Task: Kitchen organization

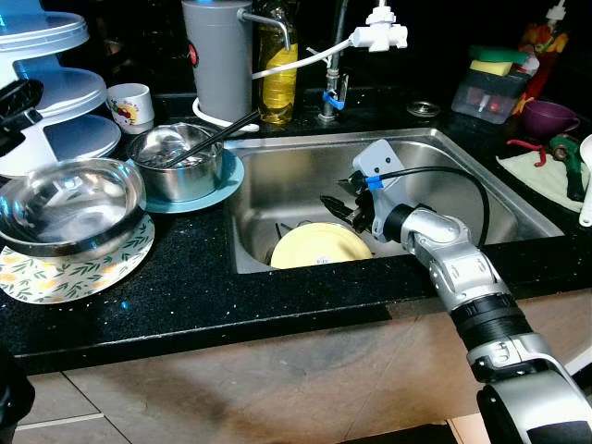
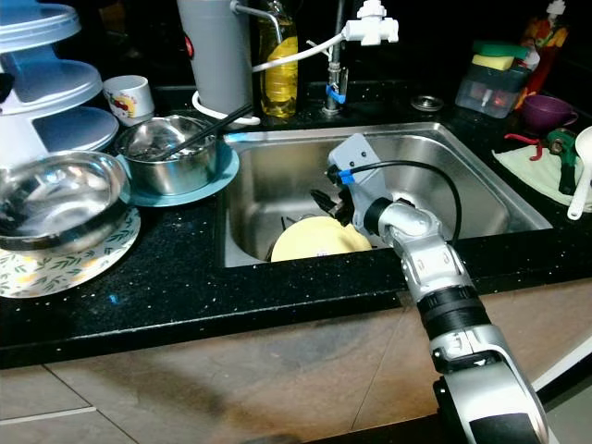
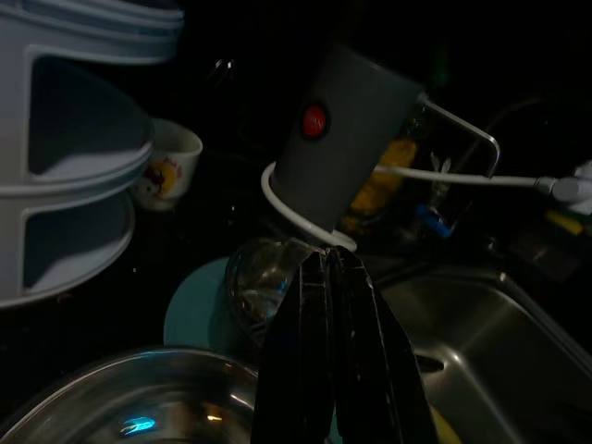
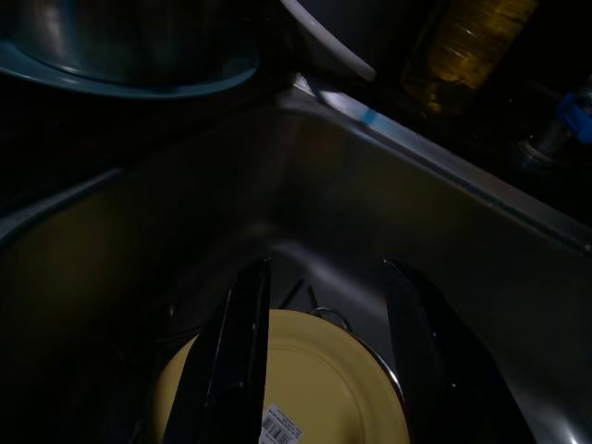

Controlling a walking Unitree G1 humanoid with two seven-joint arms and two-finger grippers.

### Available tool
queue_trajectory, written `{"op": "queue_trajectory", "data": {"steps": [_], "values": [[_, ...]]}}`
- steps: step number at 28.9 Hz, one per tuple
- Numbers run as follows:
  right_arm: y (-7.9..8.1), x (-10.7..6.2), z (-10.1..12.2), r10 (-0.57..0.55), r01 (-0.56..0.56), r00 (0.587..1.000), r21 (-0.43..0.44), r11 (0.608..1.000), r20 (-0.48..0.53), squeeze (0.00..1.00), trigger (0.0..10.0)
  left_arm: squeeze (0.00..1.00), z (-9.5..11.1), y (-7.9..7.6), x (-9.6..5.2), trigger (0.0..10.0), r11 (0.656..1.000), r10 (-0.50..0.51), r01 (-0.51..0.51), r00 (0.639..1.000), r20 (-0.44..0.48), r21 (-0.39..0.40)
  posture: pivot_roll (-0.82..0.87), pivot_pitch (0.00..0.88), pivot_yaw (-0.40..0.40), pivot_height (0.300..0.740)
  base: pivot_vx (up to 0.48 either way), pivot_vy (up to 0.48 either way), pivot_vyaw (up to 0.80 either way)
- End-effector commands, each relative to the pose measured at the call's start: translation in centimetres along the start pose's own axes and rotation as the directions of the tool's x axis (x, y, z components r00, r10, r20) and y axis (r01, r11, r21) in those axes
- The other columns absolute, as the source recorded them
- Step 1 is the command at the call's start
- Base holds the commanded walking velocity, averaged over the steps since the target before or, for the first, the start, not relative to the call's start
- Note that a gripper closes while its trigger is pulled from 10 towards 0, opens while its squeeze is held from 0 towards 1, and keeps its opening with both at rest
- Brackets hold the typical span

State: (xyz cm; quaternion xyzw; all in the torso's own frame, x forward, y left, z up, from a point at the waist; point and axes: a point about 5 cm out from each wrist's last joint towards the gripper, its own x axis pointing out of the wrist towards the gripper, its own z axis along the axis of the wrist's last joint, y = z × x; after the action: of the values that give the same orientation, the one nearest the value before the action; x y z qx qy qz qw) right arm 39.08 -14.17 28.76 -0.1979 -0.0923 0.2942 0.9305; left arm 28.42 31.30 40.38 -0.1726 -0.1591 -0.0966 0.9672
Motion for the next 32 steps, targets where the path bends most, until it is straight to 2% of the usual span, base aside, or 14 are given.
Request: {"op": "queue_trajectory", "data": {"steps": [1, 3, 4, 5, 6, 7, 8, 11, 12, 18, 21, 22, 27, 32], "values": [[0.1, -0.1, -0.1, 0.007, -0.007, 1.0, 0.014, 1.0, 0.002, 0.0, 10.0, 0.0, 0.4, 0.1, -0.4, 0.0, 1.0, 0.01, -0.009, 1.0, -0.013, 0.027, 0.03, 0.18, -0.011, 0.74, 0.0, 0.0, 0.0], [0.1, -0.2, -0.1, 0.008, -0.008, 1.0, 0.016, 1.0, 0.001, 0.0, 10.0, 0.0, -0.5, 1.3, -0.5, 0.0, 0.976, 0.177, -0.161, 0.979, -0.098, 0.149, 0.03, 0.18, -0.011, 0.74, 0.0, 0.0, 0.0], [0.1, -0.2, -0.1, 0.009, -0.009, 1.0, 0.016, 1.0, 0.0, 0.0, 10.0, 0.0, -0.8, 1.9, -0.6, 1.9, 0.951, 0.257, -0.229, 0.959, -0.121, 0.205, 0.03, 0.18, -0.011, 0.74, 0.0, 0.0, 0.0], [0.1, -0.2, -0.1, 0.009, -0.009, 1.0, 0.017, 1.0, 0.0, 0.0, 10.0, 0.0, -0.9, 2.3, -0.7, 1.9, 0.933, 0.306, -0.269, 0.943, -0.131, 0.239, 0.03, 0.18, -0.011, 0.74, 0.0, 0.0, 0.0], [0.1, -0.2, -0.1, 0.009, -0.009, 1.0, 0.017, 1.0, 0.0, 0.0, 10.0, 0.47, -1.1, 2.9, -0.9, 10.0, 0.886, 0.378, -0.312, 0.915, -0.145, 0.343, 0.03, 0.18, -0.011, 0.74, 0.0, 0.0, 0.0], [0.1, -0.2, -0.1, 0.01, -0.01, 1.0, 0.017, 1.0, 0.0, 0.0, 10.0, 0.47, -1.2, 3.2, -1.0, 10.0, 0.849, 0.419, -0.328, 0.895, -0.15, 0.414, 0.03, 0.18, -0.011, 0.74, 0.0, 0.0, 0.0], [0.1, -0.2, -0.1, 0.01, -0.01, 1.0, 0.019, 1.0, 0.0, 0.0, 10.0, 1.0, -1.3, 3.8, -1.2, 10.0, 0.822, 0.462, -0.357, 0.874, -0.152, 0.444, 0.03, 0.183, -0.014, 0.74, 0.0, 0.0, 0.0], [0.1, -0.2, -0.1, 0.012, -0.012, 1.0, 0.024, 1.0, 0.0, 0.0, 10.0, 1.0, -1.0, 4.9, -1.6, 10.0, 0.812, 0.496, -0.416, 0.862, -0.108, 0.409, 0.03, 0.183, -0.014, 0.74, 0.0, 0.0, 0.0], [0.2, -0.2, -0.1, 0.015, -0.015, 1.0, 0.027, 1.0, 0.0, 0.0, 10.0, 1.0, -0.7, 4.9, -1.5, 10.0, 0.839, 0.461, -0.407, 0.884, -0.075, 0.362, 0.04, 0.182, -0.017, 0.74, 0.0, 0.0, 0.0], [0.5, -0.2, -0.1, 0.025, -0.025, 1.0, 0.043, 0.999, 0.005, 0.0, 10.0, 1.0, -0.5, 4.5, -2.4, 10.0, 0.902, 0.284, -0.214, 0.948, -0.143, 0.376, 0.04, 0.183, -0.018, 0.74, 0.0, 0.0, 0.0], [0.5, -0.2, -0.2, 0.025, -0.025, 1.0, 0.047, 0.999, 0.005, 0.0, 10.0, 1.0, -0.6, 4.7, -3.0, 10.0, 0.898, 0.277, -0.185, 0.943, -0.185, 0.398, 0.04, 0.183, -0.018, 0.74, 0.0, 0.0, 0.0], [0.5, -0.3, -0.3, 0.026, -0.026, 1.0, 0.051, 0.998, 0.003, 0.0, 10.0, 1.0, -0.7, 6.1, -3.9, 10.0, 0.886, 0.317, -0.202, 0.921, -0.227, 0.418, 0.04, 0.185, -0.018, 0.74, 0.0, 0.0, 0.0], [0.6, -0.3, -0.3, 0.029, -0.029, 1.0, 0.058, 0.998, 0.001, 0.0, 10.0, 1.0, 0.1, 8.8, -5.1, 10.0, 0.867, 0.392, -0.305, 0.906, -0.16, 0.394, 0.04, 0.185, -0.018, 0.74, 0.0, 0.0, 0.0], [0.6, -0.4, -0.3, 0.03, -0.03, 1.0, 0.058, 0.998, 0.0, 0.0, 10.0, 1.0, 0.1, 9.1, -5.3, 10.0, 0.887, 0.38, -0.309, 0.911, -0.163, 0.342, 0.04, 0.185, -0.022, 0.74, 0.0, 0.0, 0.0]]}}
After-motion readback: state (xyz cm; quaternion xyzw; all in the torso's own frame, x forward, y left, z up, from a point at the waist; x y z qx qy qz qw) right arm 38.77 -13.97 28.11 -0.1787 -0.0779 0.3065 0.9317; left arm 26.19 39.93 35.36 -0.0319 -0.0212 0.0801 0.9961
